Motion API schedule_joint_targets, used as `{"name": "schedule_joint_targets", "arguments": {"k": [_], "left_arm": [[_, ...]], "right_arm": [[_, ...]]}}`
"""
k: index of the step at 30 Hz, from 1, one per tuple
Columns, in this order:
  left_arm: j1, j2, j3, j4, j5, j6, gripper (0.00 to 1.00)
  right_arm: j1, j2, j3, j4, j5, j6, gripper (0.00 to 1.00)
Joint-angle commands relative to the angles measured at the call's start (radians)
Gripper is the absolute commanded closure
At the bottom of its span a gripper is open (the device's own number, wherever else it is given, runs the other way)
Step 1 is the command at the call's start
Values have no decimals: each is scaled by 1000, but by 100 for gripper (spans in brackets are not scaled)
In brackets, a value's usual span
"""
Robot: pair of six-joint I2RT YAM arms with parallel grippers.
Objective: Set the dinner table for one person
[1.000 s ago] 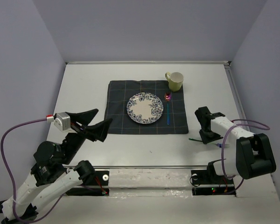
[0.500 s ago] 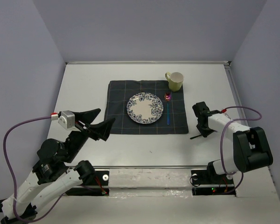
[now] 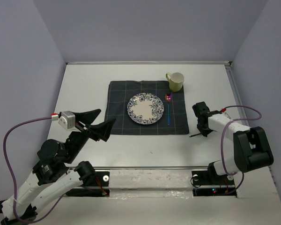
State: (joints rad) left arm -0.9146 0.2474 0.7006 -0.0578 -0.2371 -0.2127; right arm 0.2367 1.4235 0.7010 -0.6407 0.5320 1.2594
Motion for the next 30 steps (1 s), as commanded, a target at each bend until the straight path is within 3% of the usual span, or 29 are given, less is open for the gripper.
{"name": "schedule_joint_targets", "arguments": {"k": [1,3,4,20,24,30], "left_arm": [[5,7,8,33,-11,26,1],[5,1,7,33,-21,27,1],[6,3,7,32,-22,27,1],[22,49,2,30,-36,32,1],[43,55,0,33,-30,29,1],[77,59,-1,35,-36,26,1]], "right_arm": [[6,46,-18,18,-21,-6,86],[6,41,-21,19,-21,0,99],[6,40,-20,18,-20,-5,100],[75,-195,84,-30,100,-316,100],[170,-207,156,-54,123,-359,100],[455,-57,351,-54,160,-348,100]]}}
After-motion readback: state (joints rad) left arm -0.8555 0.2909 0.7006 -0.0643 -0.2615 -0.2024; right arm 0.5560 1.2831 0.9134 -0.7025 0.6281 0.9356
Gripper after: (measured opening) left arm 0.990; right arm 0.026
